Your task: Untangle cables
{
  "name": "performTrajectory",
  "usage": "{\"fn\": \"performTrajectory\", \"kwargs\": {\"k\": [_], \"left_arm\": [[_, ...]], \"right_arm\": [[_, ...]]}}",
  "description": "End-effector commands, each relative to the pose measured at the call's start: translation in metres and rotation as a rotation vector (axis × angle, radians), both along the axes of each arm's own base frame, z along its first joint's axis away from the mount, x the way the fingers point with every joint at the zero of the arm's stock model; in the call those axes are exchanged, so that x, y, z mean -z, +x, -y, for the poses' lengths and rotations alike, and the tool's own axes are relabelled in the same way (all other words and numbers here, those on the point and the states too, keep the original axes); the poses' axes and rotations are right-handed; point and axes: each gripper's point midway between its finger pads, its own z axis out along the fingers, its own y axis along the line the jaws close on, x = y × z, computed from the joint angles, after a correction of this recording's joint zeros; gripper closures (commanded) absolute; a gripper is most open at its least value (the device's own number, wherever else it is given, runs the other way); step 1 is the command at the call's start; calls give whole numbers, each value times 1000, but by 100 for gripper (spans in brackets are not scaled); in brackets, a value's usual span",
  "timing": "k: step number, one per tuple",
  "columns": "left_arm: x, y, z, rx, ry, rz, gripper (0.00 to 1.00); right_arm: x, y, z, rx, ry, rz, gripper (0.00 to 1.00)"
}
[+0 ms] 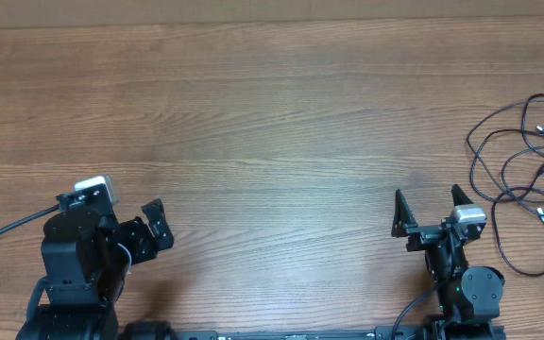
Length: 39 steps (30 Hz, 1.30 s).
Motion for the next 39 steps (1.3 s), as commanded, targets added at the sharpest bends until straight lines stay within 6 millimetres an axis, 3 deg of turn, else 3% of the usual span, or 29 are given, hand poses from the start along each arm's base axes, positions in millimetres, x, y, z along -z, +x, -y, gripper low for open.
{"fn": "performTrajectory", "kwargs": {"k": [1, 15, 18, 22, 30, 39], "left_arm": [[1, 0, 0, 7, 11, -1, 0], [-7, -7, -2, 0, 21, 44, 0], [6, -15, -2, -4, 24, 86, 0], [36, -9, 7, 38, -5, 244, 0], [51, 18, 20, 106, -35, 582, 0], [24, 35, 25, 180, 123, 863, 0]], "right_arm": [[2, 0, 0, -2, -7, 3, 0], [2, 0, 0, -2, -7, 3, 0], [2, 0, 0, -2, -8, 3, 0], [2, 0, 0, -2, -8, 3, 0], [2, 0, 0, -2, -8, 3, 0], [2, 0, 0, -2, -8, 3, 0]]}}
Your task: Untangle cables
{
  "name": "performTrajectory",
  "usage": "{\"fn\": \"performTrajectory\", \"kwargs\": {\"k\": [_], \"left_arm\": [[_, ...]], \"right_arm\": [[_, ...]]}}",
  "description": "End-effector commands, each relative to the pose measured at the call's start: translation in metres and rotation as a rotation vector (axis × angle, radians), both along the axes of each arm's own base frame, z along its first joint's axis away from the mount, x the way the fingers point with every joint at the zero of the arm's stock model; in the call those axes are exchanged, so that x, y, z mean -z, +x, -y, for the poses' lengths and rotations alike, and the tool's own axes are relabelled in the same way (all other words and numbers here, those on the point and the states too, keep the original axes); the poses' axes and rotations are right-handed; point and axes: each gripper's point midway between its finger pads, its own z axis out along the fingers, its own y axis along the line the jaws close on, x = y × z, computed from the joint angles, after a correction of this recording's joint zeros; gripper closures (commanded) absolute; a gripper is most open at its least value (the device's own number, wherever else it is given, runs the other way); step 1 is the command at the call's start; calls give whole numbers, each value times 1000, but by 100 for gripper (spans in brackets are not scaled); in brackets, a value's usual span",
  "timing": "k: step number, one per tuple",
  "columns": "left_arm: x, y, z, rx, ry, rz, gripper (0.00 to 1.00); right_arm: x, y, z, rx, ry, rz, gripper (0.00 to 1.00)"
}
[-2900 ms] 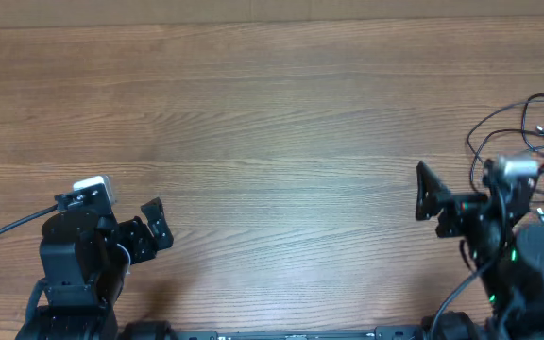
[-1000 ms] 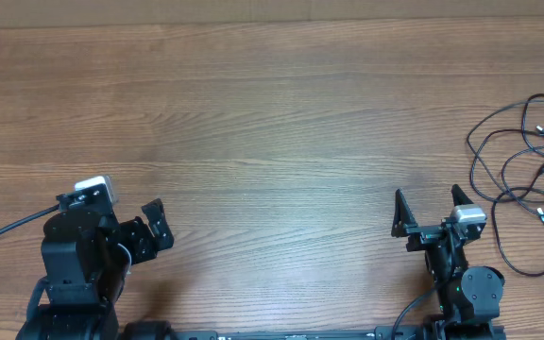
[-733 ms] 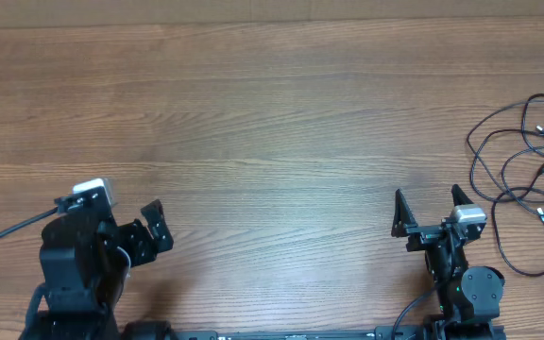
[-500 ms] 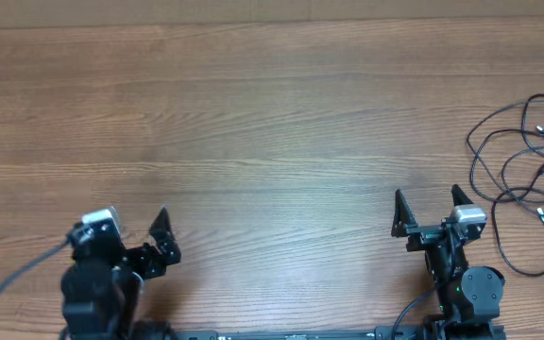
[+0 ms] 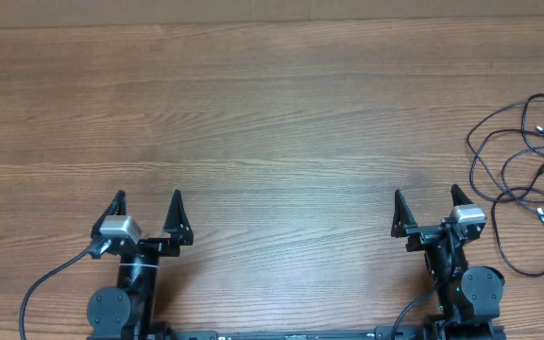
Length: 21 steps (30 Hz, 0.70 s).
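Observation:
A loose tangle of thin black cables (image 5: 527,170) lies at the table's far right edge, its loops overlapping and partly cut off by the frame. My right gripper (image 5: 430,210) stands open near the front edge, a short way left of the tangle, with nothing between its fingers. My left gripper (image 5: 146,212) is open too, at the front left, far from the cables and empty.
The wooden table (image 5: 272,113) stretches bare between the arms and toward the back. Each arm's own black supply cable trails off the front edge, the left one (image 5: 41,288) curving out to the left.
The left arm has swung round: its gripper was turned sideways at the front left, and now points straight away from the front edge, open. The right arm and the cables are unchanged.

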Motion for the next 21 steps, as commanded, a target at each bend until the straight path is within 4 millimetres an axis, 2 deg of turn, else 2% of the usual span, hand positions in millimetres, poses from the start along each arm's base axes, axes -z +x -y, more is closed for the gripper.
{"fn": "performTrajectory", "kwargs": {"k": [1, 7, 12, 13, 21], "left_arm": [[3, 3, 6, 12, 124, 84, 0], [11, 4, 10, 6, 255, 82, 0], [54, 8, 2, -14, 257, -96, 0], [68, 7, 3, -5, 258, -155, 0], [69, 7, 3, -5, 282, -156, 1]], "right_arm": [[3, 0, 1, 5, -8, 0, 0], [3, 0, 1, 5, -8, 0, 0], [3, 0, 1, 5, -8, 0, 0], [3, 0, 1, 5, -8, 0, 0], [3, 0, 1, 4, -8, 0, 0]]}}
